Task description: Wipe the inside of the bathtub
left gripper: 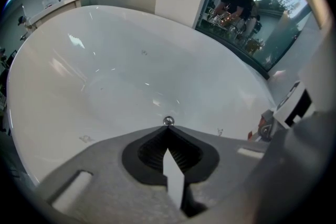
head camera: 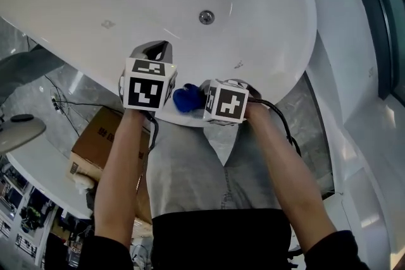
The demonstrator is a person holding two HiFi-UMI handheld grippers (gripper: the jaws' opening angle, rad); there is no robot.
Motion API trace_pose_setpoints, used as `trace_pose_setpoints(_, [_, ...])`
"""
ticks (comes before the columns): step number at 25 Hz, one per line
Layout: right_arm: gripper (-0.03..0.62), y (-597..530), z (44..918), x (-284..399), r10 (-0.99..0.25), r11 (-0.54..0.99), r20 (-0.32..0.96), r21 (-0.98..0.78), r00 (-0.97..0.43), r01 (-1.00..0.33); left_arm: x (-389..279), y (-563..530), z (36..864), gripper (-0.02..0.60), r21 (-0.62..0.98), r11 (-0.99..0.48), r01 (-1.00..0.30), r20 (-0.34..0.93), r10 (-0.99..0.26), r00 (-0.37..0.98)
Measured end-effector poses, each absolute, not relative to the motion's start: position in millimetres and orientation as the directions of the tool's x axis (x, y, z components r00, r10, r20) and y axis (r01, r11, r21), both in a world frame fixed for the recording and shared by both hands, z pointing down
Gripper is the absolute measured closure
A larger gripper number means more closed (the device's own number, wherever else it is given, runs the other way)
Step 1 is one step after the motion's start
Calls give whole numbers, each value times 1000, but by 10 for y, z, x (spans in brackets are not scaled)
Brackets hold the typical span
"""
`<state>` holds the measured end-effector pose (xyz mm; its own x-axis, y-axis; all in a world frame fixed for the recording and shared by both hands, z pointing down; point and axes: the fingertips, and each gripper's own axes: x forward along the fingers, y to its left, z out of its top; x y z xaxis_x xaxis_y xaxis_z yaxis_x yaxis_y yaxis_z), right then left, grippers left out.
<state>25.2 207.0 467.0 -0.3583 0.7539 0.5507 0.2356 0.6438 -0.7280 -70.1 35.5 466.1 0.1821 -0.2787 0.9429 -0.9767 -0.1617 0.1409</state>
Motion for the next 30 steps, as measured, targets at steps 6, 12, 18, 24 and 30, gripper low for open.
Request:
trace_pose_setpoints(6, [505,1498,5058,321,687,710,630,-688,-362,151,-671,307,4842,577,150,-115,-982,947,-270,176])
trace_pose_setpoints(12, [505,1020,5506,480,622,776,731,-622,-281,101,-691,330,4998,577,190,-25,-981,941,-280,190])
trace_pose_setpoints(18, [505,792,5866,460,619,784,755,-613,-216,100,-604,403,5312,577,202,-21,-979,947,-250,201])
trace_pose_setpoints(24, [505,676,6342,500,605,796,786,-591,-129,129,-592,459,5652,577,227,73,-971,948,-246,203])
trace_pose_setpoints(30, [505,536,6833,615,590,800,806,-576,-44,172,-459,351,5999,577,254,97,-962,944,-242,225])
